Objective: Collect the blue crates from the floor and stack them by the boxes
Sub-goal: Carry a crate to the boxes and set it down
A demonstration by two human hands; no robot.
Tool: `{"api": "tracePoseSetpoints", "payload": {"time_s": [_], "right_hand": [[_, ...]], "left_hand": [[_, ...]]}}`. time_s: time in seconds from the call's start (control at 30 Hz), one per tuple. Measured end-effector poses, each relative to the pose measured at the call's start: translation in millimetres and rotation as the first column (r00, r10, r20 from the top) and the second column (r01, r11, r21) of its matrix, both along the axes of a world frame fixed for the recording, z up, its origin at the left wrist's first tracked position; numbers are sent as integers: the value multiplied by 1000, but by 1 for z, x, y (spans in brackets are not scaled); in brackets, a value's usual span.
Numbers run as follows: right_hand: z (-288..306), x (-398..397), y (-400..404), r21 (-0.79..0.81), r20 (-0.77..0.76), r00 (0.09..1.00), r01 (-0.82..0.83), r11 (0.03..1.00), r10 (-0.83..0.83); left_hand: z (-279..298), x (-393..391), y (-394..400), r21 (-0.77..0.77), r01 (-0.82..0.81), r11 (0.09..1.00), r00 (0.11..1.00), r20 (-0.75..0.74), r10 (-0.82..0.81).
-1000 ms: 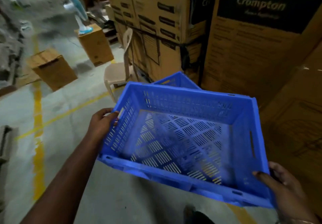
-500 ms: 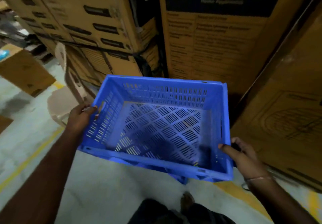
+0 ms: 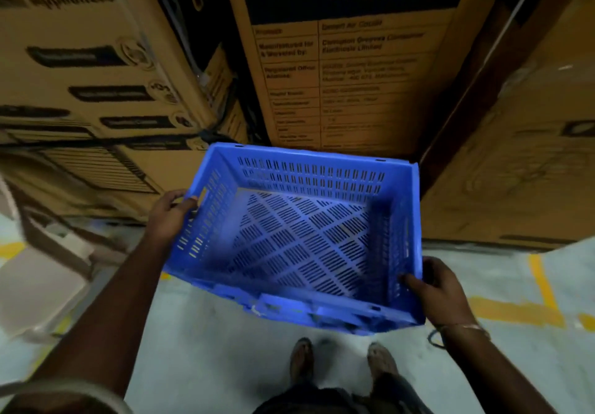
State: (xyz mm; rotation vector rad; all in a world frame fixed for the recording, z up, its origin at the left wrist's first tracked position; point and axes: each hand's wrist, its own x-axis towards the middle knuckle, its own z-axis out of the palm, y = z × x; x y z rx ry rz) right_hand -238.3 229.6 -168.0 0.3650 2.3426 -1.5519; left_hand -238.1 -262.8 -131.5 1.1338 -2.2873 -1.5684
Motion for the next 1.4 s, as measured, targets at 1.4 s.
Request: {"api": "tracePoseSetpoints", "payload": {"time_s": [1.4], "right_hand": [[12,33,-18,64,-133,991,10,998,-1]], "left_hand": [[-25,72,41,-657,374,655,918,162,-362]]}}
